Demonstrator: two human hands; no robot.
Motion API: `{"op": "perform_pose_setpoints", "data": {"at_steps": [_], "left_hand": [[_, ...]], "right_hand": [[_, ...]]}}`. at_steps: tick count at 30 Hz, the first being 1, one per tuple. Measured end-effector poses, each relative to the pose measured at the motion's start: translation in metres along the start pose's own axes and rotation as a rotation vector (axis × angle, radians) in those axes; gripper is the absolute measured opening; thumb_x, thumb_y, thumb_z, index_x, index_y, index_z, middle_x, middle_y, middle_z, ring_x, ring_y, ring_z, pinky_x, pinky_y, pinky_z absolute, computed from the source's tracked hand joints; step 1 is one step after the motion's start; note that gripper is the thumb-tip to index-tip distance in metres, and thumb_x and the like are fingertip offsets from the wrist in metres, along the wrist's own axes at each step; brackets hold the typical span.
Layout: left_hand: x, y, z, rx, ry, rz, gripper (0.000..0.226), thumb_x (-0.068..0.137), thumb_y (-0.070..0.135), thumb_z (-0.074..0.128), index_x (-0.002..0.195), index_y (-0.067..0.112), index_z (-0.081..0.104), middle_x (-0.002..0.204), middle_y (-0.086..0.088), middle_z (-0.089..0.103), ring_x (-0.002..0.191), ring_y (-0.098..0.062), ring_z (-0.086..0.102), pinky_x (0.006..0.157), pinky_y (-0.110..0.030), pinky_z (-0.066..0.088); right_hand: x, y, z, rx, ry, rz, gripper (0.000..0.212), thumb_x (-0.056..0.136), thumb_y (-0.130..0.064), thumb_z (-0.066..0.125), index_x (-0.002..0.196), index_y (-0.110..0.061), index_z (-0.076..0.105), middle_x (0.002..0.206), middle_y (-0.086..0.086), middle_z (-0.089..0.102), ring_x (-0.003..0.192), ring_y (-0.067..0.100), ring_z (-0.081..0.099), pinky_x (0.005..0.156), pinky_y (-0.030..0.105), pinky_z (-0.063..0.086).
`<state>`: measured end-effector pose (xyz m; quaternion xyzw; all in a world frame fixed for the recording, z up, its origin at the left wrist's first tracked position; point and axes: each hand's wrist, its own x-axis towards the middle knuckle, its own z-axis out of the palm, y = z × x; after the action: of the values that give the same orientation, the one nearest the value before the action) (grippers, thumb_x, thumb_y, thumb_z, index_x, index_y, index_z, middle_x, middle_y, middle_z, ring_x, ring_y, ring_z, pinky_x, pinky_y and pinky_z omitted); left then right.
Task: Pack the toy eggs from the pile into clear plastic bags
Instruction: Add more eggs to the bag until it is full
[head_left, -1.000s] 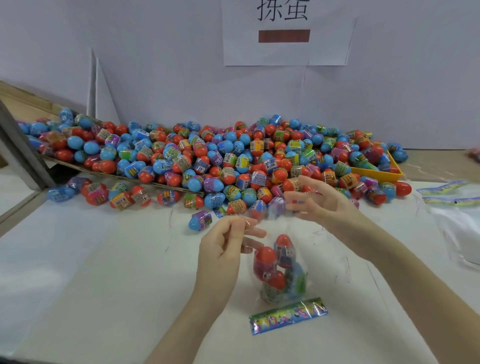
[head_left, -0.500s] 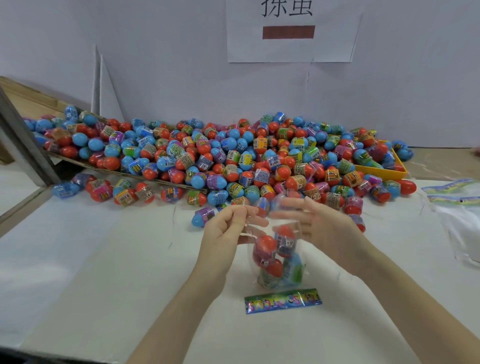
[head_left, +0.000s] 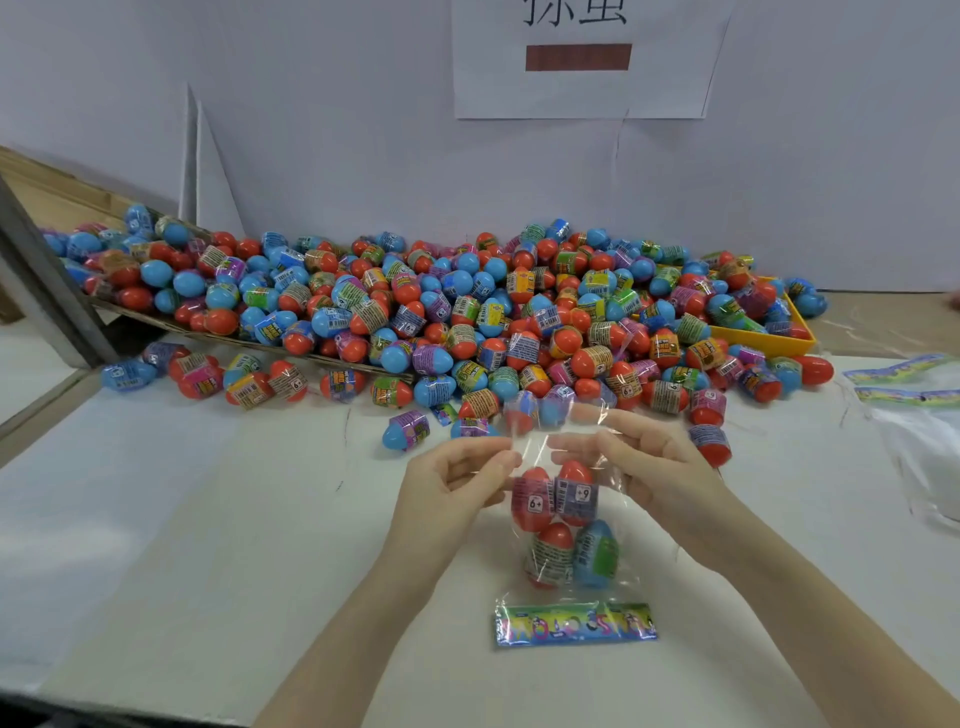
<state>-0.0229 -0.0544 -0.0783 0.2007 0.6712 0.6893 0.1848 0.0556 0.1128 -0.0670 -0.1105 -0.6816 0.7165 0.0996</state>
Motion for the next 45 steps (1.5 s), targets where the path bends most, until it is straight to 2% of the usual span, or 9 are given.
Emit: {"op": "perform_pose_setpoints", "data": {"at_steps": [10, 13, 17, 21, 28, 30, 39, 42, 45], "left_hand": [[-0.001, 0.006, 0.009, -0.047, -0.014, -0.003, 0.013, 0.095, 0.011, 0.046, 0.087, 0.015, 0.055, 0.07, 0.011, 0.072, 0.063, -0.002, 0.067, 0.054, -0.012, 0.049], [-0.003, 0.007, 0.011, -0.066, -0.025, -0.012, 0.011, 0.095, 0.012, 0.046, 0.091, 0.016, 0.055, 0.071, 0.01, 0.073, 0.062, -0.003, 0.066, 0.056, -0.014, 0.051], [-0.004, 0.007, 0.01, -0.11, -0.04, -0.043, 0.008, 0.09, 0.022, 0.053, 0.096, 0.024, 0.058, 0.077, 0.012, 0.073, 0.07, -0.003, 0.068, 0.056, -0.013, 0.05], [-0.01, 0.001, 0.01, -0.032, -0.139, -0.093, 0.048, 0.056, 0.048, 0.067, 0.1, 0.027, 0.062, 0.094, 0.006, 0.071, 0.084, -0.004, 0.067, 0.066, -0.014, 0.052], [-0.012, -0.003, 0.017, 0.007, -0.152, -0.053, 0.015, 0.074, 0.032, 0.066, 0.087, 0.024, 0.068, 0.081, 0.007, 0.073, 0.078, -0.003, 0.067, 0.069, -0.018, 0.054], [-0.014, -0.003, 0.018, -0.014, -0.142, -0.044, 0.024, 0.068, 0.038, 0.066, 0.086, 0.022, 0.069, 0.08, 0.005, 0.073, 0.077, -0.005, 0.067, 0.071, -0.021, 0.055], [-0.014, -0.002, 0.014, 0.009, -0.167, -0.052, 0.034, 0.069, 0.041, 0.065, 0.097, 0.022, 0.068, 0.084, -0.001, 0.074, 0.081, -0.011, 0.069, 0.073, -0.021, 0.055], [-0.013, 0.002, 0.014, 0.01, -0.165, -0.054, 0.049, 0.06, 0.056, 0.057, 0.102, 0.032, 0.062, 0.074, 0.004, 0.072, 0.072, -0.005, 0.067, 0.066, -0.021, 0.054], [-0.01, 0.006, 0.014, 0.012, -0.117, -0.015, 0.028, 0.071, 0.045, 0.055, 0.09, 0.029, 0.068, 0.072, 0.013, 0.07, 0.069, 0.002, 0.063, 0.061, -0.012, 0.05]], "right_hand": [[-0.007, -0.008, -0.003, -0.039, 0.02, -0.07, 0.031, 0.087, -0.022, 0.048, 0.117, -0.025, 0.052, 0.098, -0.006, 0.072, 0.089, 0.012, 0.069, 0.069, 0.02, 0.054], [-0.012, -0.004, 0.002, -0.056, -0.06, -0.01, 0.056, 0.064, -0.033, 0.067, 0.116, -0.035, 0.047, 0.095, -0.006, 0.073, 0.088, 0.014, 0.069, 0.069, 0.021, 0.054], [-0.016, 0.003, 0.006, -0.109, -0.128, 0.103, 0.079, 0.052, -0.015, 0.083, 0.114, -0.04, 0.042, 0.088, -0.008, 0.073, 0.083, 0.015, 0.07, 0.063, 0.019, 0.054], [-0.015, 0.006, 0.009, -0.096, -0.083, 0.07, 0.078, 0.065, 0.01, 0.075, 0.119, -0.036, 0.042, 0.088, 0.001, 0.073, 0.081, 0.019, 0.07, 0.064, 0.021, 0.054], [-0.014, 0.004, 0.009, -0.102, -0.051, 0.09, 0.071, 0.065, 0.012, 0.073, 0.114, -0.032, 0.047, 0.083, 0.0, 0.073, 0.079, 0.017, 0.07, 0.061, 0.021, 0.054], [-0.015, 0.004, 0.009, -0.078, -0.033, 0.106, 0.066, 0.063, 0.013, 0.073, 0.111, -0.027, 0.051, 0.082, 0.002, 0.073, 0.077, 0.018, 0.07, 0.06, 0.023, 0.054], [-0.019, -0.006, -0.002, -0.162, -0.019, 0.084, 0.045, 0.059, -0.037, 0.076, 0.1, -0.021, 0.066, 0.09, -0.002, 0.073, 0.083, 0.013, 0.069, 0.067, 0.018, 0.054], [-0.016, -0.007, -0.006, -0.139, 0.058, 0.045, 0.037, 0.063, -0.035, 0.066, 0.096, -0.019, 0.068, 0.086, -0.005, 0.073, 0.079, 0.007, 0.068, 0.064, 0.015, 0.053], [-0.018, -0.007, -0.008, -0.139, 0.044, 0.044, 0.032, 0.068, -0.031, 0.062, 0.098, -0.019, 0.067, 0.086, -0.003, 0.074, 0.08, 0.007, 0.069, 0.062, 0.014, 0.052]]}}
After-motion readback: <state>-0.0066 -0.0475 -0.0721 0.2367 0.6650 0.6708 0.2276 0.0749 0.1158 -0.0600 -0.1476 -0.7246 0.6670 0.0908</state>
